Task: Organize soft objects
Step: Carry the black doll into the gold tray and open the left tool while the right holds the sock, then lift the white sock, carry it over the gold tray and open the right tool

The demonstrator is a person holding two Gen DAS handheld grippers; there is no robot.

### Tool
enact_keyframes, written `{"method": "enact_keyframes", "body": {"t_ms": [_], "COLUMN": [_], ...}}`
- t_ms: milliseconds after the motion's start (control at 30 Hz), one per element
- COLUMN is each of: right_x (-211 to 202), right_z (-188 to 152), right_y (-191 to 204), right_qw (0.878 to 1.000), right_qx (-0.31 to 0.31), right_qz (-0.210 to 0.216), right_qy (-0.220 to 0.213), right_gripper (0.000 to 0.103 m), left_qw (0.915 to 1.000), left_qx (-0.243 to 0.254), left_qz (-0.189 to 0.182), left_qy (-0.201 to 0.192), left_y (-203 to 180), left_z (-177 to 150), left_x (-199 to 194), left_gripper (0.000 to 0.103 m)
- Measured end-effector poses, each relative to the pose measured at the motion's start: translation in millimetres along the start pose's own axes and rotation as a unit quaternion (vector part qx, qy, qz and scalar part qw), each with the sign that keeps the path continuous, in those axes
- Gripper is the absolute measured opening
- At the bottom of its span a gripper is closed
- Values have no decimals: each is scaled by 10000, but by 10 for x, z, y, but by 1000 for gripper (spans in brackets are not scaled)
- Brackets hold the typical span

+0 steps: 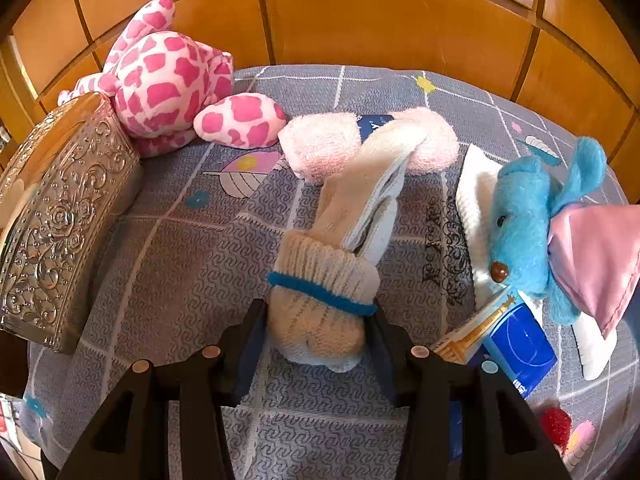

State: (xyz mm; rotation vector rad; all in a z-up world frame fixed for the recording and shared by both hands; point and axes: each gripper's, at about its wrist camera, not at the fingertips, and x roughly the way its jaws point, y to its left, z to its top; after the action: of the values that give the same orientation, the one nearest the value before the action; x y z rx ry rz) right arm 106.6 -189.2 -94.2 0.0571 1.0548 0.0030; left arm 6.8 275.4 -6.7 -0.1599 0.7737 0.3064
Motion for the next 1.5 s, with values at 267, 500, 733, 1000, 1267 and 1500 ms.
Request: {"method": "enact_keyframes", "body": {"t_ms": [267,500,733,1000,1267,1500], "right_x": [-27,-163,-546,-1016,-1591,-1445], "right_z": [-44,44,382,688,800,469], "right_y": [41,108,343,724,1611,2456], "right_qw": [9999,9988,9951,9876,9611,9452], "right_qx": [-14,-26,-231,-359,-1184,-2070], "right_qz": [-114,-346,-335,114,1302,1926], "right_qy": [-115,-336,-904,-1521,-2131,-1631], "right_gripper": [47,42,40,40,40,40], "left_qw": [9998,9996,9995,9994,9992,9988], "left_qx": [177,227,229,271,204,51], "left_qz": [-106,-173,-222,-197,-19,113], "left_qy": [-62,1,39,8,-330,-479], "left_y": [-163,-208,-228,-271,-236,-151], "left_z": [-80,-129,-148,-164,-112,-64], "left_x": [-70,-45,-46,-61,-196,-262], "left_gripper": [79,79,81,82,84,84]}}
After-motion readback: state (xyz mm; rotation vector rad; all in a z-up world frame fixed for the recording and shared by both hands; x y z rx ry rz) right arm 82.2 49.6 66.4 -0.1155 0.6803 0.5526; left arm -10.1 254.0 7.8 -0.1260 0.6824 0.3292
